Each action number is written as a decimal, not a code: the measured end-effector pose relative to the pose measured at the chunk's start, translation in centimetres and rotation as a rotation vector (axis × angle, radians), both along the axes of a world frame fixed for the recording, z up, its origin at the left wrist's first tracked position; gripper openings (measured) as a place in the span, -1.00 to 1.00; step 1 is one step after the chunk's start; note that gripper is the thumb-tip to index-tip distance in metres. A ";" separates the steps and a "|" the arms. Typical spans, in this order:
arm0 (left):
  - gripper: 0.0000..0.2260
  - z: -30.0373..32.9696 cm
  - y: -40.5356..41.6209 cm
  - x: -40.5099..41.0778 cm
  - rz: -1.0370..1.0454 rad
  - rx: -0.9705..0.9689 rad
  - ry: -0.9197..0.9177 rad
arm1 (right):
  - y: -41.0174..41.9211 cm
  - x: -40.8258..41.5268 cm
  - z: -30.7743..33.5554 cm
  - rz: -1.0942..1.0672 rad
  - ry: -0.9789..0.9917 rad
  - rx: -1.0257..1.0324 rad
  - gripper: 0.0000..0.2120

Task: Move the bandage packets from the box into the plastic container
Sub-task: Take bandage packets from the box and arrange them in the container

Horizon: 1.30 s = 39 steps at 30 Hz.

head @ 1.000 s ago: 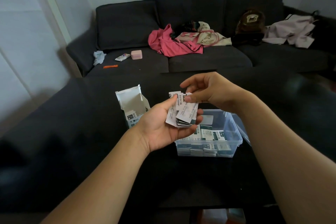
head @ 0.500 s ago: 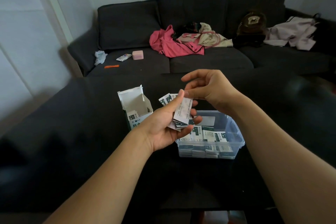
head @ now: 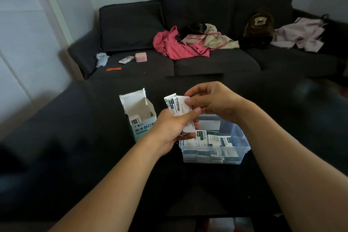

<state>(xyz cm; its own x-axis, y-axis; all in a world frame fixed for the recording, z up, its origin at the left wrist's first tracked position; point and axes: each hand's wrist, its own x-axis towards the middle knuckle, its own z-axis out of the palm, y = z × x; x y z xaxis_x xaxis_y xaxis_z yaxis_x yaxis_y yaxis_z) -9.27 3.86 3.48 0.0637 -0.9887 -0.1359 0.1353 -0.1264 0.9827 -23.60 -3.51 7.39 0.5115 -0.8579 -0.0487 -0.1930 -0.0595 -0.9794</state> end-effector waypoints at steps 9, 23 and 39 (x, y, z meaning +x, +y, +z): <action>-0.80 0.2 0.0 -0.4 0.055 0.009 -0.023 | 0.1 -0.3 0.0 -0.103 -0.022 -0.011 -0.75; -0.63 1.0 0.1 0.5 -0.030 0.161 0.265 | 0.5 -0.3 -0.1 -0.121 -0.082 0.020 -0.82; -0.78 1.0 -0.4 0.7 0.006 0.200 0.382 | -0.5 -0.7 -0.4 -0.061 -0.109 0.089 -0.83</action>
